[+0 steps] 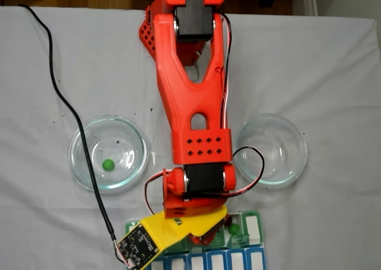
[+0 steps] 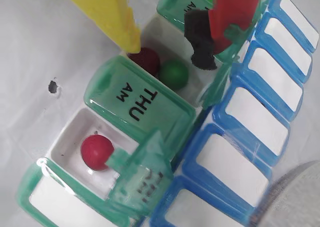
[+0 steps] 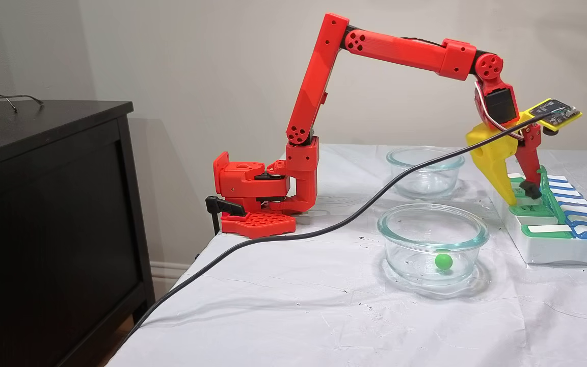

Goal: Sort medicines into box.

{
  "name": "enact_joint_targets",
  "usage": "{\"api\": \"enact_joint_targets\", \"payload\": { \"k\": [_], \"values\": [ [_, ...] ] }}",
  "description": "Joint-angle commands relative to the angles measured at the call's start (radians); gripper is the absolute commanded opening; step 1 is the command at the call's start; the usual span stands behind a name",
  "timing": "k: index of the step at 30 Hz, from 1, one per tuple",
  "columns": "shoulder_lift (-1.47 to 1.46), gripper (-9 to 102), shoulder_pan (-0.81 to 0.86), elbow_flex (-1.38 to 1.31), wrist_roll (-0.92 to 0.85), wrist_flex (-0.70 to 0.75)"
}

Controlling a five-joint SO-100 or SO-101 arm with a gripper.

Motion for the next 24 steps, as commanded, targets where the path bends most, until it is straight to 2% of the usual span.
{"api": "enact_joint_targets", "payload": {
  "k": [1,3,7,13,16,19,21,24],
  "values": [
    [0.227,11,0.066,-0.048,-0.15,0.141],
    [0.301,0,0.107,-0.041,-0.229,0.202],
    [0.416,0,0.176,0.025,-0.4,0.256],
    [0.646,0,0.314,0.336,-0.739,0.196],
    [0.744,6,0.382,0.477,-0.877,0.16],
    [0.704,15,0.436,0.462,-0.962,0.238],
    [0.667,21,0.469,0.446,-0.971,0.259],
    [0.644,23,0.494,0.445,-0.885,0.221]
  ]
}}
